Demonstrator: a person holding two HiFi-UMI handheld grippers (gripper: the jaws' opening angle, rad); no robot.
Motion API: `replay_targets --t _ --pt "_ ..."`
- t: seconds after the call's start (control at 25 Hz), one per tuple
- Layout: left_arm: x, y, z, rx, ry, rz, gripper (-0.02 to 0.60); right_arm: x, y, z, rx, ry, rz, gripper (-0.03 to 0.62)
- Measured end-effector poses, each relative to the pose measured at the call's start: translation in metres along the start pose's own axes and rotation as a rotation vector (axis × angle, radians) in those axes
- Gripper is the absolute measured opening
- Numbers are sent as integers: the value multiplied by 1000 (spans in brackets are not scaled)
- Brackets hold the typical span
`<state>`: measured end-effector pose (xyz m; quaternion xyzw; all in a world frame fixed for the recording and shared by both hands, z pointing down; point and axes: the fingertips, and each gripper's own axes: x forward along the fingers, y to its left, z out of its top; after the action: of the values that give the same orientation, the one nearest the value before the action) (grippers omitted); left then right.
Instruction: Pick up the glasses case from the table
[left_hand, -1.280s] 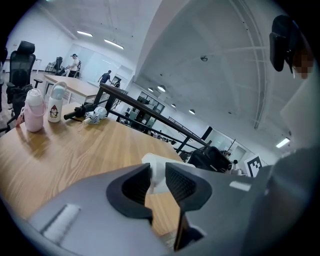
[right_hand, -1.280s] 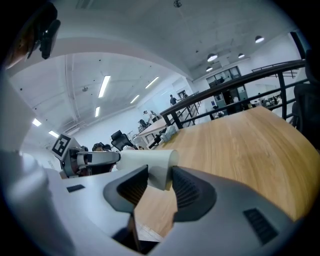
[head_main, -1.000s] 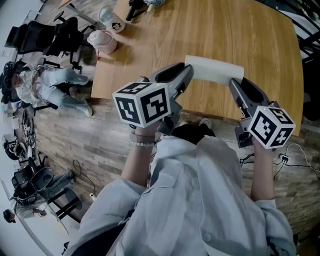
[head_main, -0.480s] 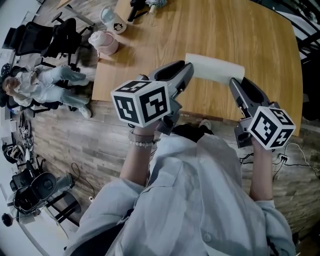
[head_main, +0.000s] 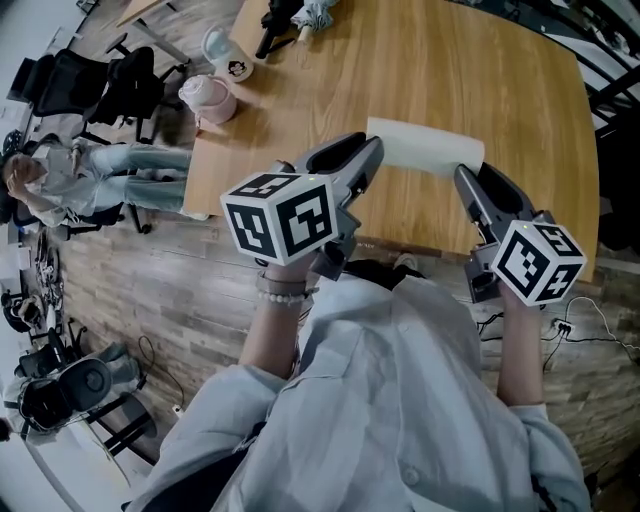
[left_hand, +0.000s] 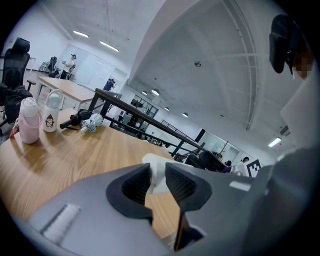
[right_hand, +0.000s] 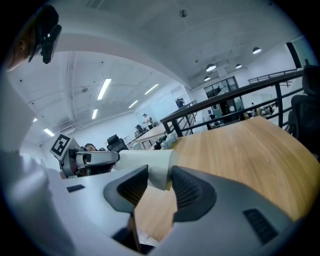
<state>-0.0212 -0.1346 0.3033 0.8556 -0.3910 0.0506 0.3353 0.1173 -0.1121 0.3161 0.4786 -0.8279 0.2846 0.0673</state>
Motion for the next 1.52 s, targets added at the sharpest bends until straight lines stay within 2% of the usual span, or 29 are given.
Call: replay_targets --t 1.52 --pt "14 0 7 -7 -27 26 97 9 -14 9 -22 7 27 146"
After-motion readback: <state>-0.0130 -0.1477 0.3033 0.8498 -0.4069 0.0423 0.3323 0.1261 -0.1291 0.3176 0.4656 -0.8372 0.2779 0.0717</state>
